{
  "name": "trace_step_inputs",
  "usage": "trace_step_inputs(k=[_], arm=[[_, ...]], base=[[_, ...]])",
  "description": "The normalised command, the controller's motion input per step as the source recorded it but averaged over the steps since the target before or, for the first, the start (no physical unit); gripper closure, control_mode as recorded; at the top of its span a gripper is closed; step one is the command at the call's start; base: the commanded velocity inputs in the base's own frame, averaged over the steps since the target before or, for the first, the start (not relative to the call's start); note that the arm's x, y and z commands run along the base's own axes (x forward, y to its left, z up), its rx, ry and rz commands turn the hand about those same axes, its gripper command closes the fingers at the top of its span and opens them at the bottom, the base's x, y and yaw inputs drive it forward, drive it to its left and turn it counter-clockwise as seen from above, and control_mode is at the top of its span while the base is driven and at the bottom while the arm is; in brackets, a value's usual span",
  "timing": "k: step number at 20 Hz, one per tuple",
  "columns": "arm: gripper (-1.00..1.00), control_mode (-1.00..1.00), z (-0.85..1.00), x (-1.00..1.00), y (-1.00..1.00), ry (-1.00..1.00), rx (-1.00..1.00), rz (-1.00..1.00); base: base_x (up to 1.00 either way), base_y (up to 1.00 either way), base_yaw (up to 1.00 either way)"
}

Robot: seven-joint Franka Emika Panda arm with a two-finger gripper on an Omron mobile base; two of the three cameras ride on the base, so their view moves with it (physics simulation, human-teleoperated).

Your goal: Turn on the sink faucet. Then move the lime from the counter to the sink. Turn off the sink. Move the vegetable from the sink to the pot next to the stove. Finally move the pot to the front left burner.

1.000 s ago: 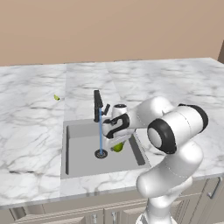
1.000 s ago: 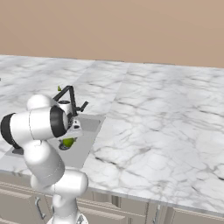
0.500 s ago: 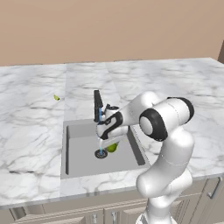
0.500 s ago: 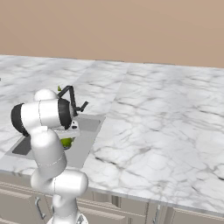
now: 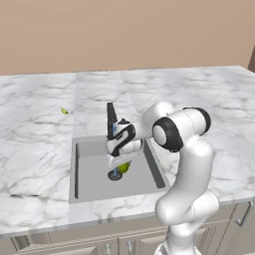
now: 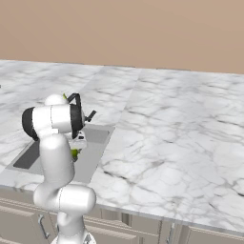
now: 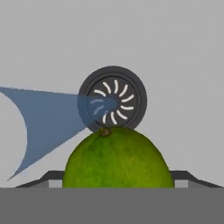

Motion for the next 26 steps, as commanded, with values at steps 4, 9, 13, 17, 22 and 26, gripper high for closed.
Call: trace_step_inputs(k=[4, 9, 13, 17, 22, 26], arm=[[1.00, -1.00, -0.27, 0.11, 0.04, 0.03, 0.00, 0.00], [1.00, -1.00, -0.29, 0.07, 0.03, 0.03, 0.00, 0.00], [1.00, -1.00, -0.22, 0.01, 0.05, 0.04, 0.00, 0.00], [1.00, -1.00, -0.29, 0.00, 0.01, 0.05, 0.00, 0.00], [1.00, -1.00, -0.35, 0.00, 0.01, 0.03, 0.00, 0.00], [-1.00, -1.00, -0.31, 0.00, 0.04, 0.01, 0.00, 0.00]], base=[[0.00, 0.00, 0.00], [0.00, 0.00, 0.00], [0.00, 0.00, 0.00], [0.00, 0.00, 0.00], [0.00, 0.00, 0.00], [0.00, 0.00, 0.00]])
